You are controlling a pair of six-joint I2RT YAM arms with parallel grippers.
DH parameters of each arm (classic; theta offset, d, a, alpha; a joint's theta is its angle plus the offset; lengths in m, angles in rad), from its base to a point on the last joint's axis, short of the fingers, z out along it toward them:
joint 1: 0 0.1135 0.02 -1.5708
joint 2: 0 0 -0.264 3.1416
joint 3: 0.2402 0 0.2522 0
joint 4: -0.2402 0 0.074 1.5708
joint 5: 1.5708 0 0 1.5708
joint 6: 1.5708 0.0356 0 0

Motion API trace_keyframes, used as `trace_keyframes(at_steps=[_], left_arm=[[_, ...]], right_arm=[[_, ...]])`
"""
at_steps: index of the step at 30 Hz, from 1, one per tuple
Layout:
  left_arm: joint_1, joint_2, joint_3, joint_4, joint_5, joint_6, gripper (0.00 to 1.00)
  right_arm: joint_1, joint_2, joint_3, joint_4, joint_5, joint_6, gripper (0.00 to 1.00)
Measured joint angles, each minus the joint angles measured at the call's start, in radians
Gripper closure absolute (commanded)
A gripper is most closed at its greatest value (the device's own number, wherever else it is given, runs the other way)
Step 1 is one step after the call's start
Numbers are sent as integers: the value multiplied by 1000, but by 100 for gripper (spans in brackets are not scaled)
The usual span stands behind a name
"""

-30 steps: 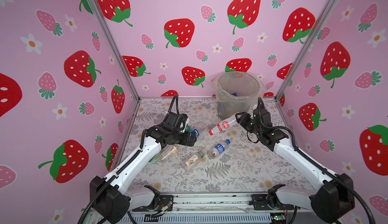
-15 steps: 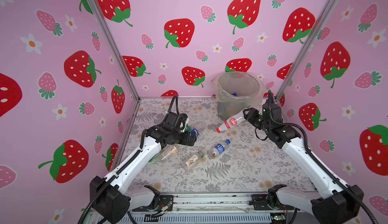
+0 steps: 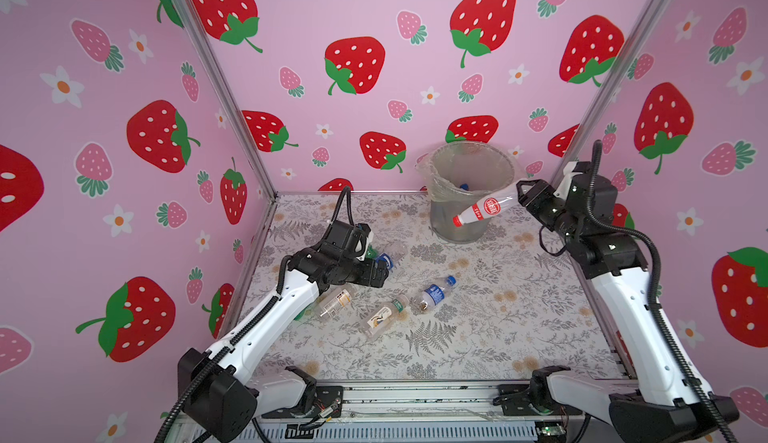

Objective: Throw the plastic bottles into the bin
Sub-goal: 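Lift the red-capped white bottle and carry it over the bin with the right gripper, then open the right gripper over the bin to drop the bottle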

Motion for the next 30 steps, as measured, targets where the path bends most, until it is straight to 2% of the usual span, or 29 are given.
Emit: trace_keyframes(at_steps=[11,17,24,30], left_arm=[[4,0,-1,1,2,0,1],[8,12,-1,4,5,-1,1],[18,18,-1,5,8,-1,1],[26,18,-1,6,7,-1,1]], right_arm=[[-13,-143,-48,-39,76,-18,47],[-16,-166,-97,-10,105,-12,47],[-16,-40,-65,92,121,6,47],[-16,165,80,196,146,11,46]])
